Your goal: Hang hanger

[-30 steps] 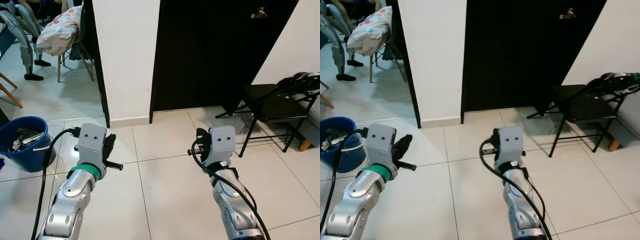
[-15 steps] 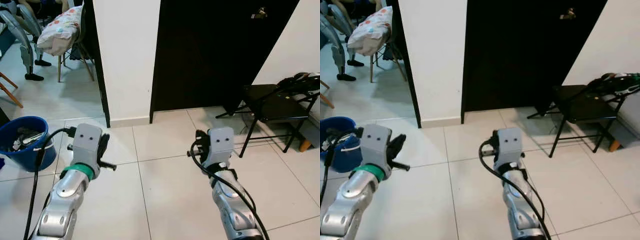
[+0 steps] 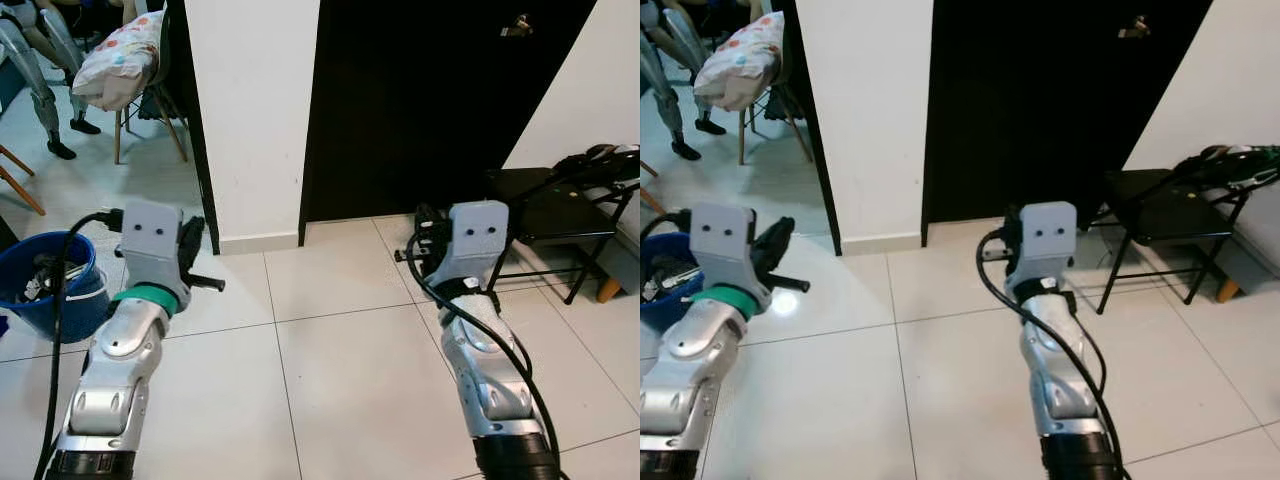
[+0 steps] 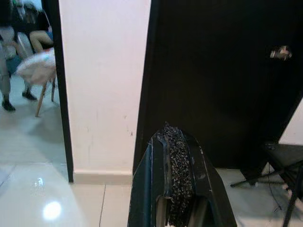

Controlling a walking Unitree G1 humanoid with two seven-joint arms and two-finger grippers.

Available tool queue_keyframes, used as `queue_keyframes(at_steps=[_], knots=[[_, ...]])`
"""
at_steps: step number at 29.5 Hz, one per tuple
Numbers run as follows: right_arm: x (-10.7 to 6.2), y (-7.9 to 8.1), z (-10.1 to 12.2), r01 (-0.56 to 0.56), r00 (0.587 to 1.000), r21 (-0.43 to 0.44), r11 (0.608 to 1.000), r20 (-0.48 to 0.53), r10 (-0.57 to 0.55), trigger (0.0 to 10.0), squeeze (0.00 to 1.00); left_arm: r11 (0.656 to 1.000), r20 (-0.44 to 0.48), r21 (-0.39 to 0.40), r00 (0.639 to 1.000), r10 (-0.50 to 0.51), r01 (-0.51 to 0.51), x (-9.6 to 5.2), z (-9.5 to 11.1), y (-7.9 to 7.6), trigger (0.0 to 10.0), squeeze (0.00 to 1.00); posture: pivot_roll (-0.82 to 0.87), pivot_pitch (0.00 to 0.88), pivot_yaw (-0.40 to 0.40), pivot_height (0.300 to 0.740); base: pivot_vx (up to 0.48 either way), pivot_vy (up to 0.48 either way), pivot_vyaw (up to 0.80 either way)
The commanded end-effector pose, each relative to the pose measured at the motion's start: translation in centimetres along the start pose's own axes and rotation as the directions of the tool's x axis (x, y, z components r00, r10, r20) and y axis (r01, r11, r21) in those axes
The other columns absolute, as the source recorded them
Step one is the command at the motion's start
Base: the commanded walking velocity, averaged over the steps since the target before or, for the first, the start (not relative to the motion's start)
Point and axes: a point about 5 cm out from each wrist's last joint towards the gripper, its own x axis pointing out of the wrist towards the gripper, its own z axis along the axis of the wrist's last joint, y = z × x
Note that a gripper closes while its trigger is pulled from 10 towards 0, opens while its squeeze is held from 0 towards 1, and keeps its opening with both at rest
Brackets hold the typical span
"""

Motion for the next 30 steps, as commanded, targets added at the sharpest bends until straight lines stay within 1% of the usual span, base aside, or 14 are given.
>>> queue_keyframes(at_steps=[1, 2, 3, 4, 5, 11, 13, 14, 15, 17, 19, 21, 24, 30], knots=[[-1.2, -0.3, -2.7, 0.010, 0.994, -0.008, 1.000, -0.109, -0.011, 10.0, 0.00, 0.999, -0.105, 0.049, 0.994, -0.008, 0.013, -0.8, -2.3, 0.1, 10.0, 0.00, 0.00, 0.000, 0.007, 0.740, 0.000, 0.000, 0.00], [-2.1, -0.2, -4.3, 0.001, 0.986, -0.016, 1.000, -0.168, -0.004, 10.0, 0.00, 0.996, -0.195, 0.081, 0.981, -0.025, 0.042, -1.6, -4.0, 0.1, 10.0, 0.00, -0.01, 0.000, 0.009, 0.740, 0.000, 0.000, 0.00], [-2.7, -0.2, -5.2, -0.006, 0.979, -0.019, 1.000, -0.204, 0.002, 10.0, 0.00, 0.993, -0.252, 0.098, 0.967, -0.036, 0.062, -2.2, -5.1, 0.1, 10.0, 0.00, -0.01, 0.000, 0.010, 0.740, 0.000, 0.000, 0.00], [-2.7, -0.2, -5.2, -0.006, 0.979, -0.019, 1.000, -0.204, 0.002, 10.0, 0.00, 0.993, -0.252, 0.098, 0.967, -0.036, 0.062, -2.2, -5.1, 0.1, 10.0, 0.00, -0.01, 0.000, 0.010, 0.740, 0.000, 0.000, 0.00], [-3.8, 0.1, -6.3, -0.026, 0.967, -0.009, 1.000, -0.256, 0.022, 10.0, 0.00, 0.994, -0.284, 0.079, 0.957, -0.051, 0.077, -3.0, -5.8, 0.1, 10.0, 0.00, -0.01, 0.000, 0.012, 0.740, 0.000, 0.000, 0.00], [-4.4, 0.4, -6.6, -0.025, 0.960, 0.012, 1.000, -0.279, 0.028, 10.0, 0.00, 0.995, -0.266, 0.042, 0.961, -0.074, 0.089, -3.0, -5.6, -0.6, 10.0, 0.00, -0.01, 0.000, 0.013, 0.740, 0.000, 0.000, 0.00], [-4.1, 0.4, -6.5, 0.007, 0.959, 0.076, 0.997, -0.282, 0.015, 10.0, 0.00, 0.997, -0.210, -0.029, 0.974, -0.082, 0.078, -1.8, -4.5, -1.4, 10.0, 0.00, -0.01, 0.000, 0.014, 0.740, 0.000, 0.000, -0.60], [-4.1, 0.4, -6.5, 0.007, 0.959, 0.076, 0.997, -0.282, 0.015, 10.0, 0.00, 0.997, -0.210, -0.029, 0.974, -0.082, 0.078, -1.8, -4.5, -1.4, 10.0, 0.00, -0.01, 0.000, 0.014, 0.740, 0.000, 0.000, -0.77], [-3.9, 0.3, -6.4, 0.023, 0.959, 0.104, 0.994, -0.282, 0.007, 10.0, 0.00, 0.996, -0.191, -0.056, 0.978, -0.080, 0.070, -1.3, -4.2, -1.7, 10.0, 0.00, -0.01, 0.000, 0.014, 0.740, 0.000, 0.000, -0.77], [-3.6, 0.1, -6.2, 0.027, 0.964, 0.097, 0.995, -0.265, -0.001, 10.0, 0.00, 0.984, -0.151, -0.149, 0.981, -0.123, 0.101, -0.7, -3.1, -2.5, 10.0, 0.00, -0.02, 0.000, 0.016, 0.740, 0.000, 0.000, -0.77], [-3.6, 0.0, -6.2, 0.028, 0.965, 0.095, 0.995, -0.263, -0.002, 10.0, 0.00, 0.981, -0.150, -0.160, 0.980, -0.133, 0.109, -0.7, -3.0, -2.6, 10.0, 0.00, -0.02, 0.000, 0.016, 0.740, 0.000, 0.000, -0.77], [-3.5, -0.1, -6.1, 0.032, 0.966, 0.096, 0.995, -0.259, -0.006, 10.0, 0.00, 0.983, -0.156, -0.142, 0.978, -0.140, 0.118, -0.6, -3.0, -2.7, 10.0, 0.00, -0.02, 0.000, 0.018, 0.740, 0.000, 0.000, -0.78], [-3.4, 0.1, -5.9, 0.026, 0.968, 0.100, 0.995, -0.250, 0.000, 10.0, 0.00, 0.991, -0.137, -0.052, 0.982, -0.133, 0.127, -0.4, -3.0, -2.7, 10.0, 0.00, -0.01, 0.000, 0.015, 0.740, 0.000, 0.000, -0.78], [-2.9, 0.8, -5.6, -0.004, 0.973, 0.079, 0.997, -0.230, 0.022, 10.0, 0.00, 0.993, -0.136, -0.033, 0.983, -0.120, 0.116, -0.3, -3.0, -2.7, 10.0, 0.00, 0.00, 0.000, 0.006, 0.740, 0.000, 0.000, -0.65]])
